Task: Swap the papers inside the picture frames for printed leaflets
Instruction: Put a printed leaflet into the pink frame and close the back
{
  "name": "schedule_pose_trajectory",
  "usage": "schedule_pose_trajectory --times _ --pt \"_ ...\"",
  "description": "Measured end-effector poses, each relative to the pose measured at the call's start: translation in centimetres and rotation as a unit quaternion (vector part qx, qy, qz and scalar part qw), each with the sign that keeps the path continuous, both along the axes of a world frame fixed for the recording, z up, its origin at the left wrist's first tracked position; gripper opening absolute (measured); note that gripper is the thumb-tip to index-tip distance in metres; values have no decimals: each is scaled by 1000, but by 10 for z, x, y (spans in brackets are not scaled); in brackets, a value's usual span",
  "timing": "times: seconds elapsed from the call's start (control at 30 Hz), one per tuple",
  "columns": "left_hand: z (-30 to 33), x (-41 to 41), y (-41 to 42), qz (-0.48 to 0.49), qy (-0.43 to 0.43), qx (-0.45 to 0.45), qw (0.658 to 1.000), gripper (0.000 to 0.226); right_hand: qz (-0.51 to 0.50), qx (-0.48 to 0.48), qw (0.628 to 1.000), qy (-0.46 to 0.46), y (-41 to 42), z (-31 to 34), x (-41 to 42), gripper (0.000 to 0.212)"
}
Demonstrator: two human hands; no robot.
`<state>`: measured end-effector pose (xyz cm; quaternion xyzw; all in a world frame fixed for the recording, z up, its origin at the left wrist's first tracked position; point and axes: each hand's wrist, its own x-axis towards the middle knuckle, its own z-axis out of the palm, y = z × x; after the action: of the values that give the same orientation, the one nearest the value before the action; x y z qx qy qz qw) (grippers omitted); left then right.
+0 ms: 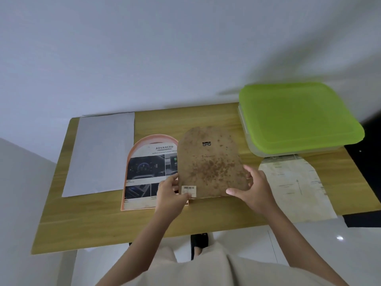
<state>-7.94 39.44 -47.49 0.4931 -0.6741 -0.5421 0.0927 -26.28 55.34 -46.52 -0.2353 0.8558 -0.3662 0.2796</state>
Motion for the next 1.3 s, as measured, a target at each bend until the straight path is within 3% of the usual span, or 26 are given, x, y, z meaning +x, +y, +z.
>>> schedule_pose_trajectory --times 0.5,1.0,1.3 --pt "26 122 -82 62 1 16 998 56 66 -17 996 -57 -98 0 104 96" --pt "-16 128 -103 12 -86 -19 996 57 74 45 996 -27 -107 -27 107 84" --pt "-19 131 -107 6 -91 -45 995 54 94 52 994 -24 -105 -33 101 80"
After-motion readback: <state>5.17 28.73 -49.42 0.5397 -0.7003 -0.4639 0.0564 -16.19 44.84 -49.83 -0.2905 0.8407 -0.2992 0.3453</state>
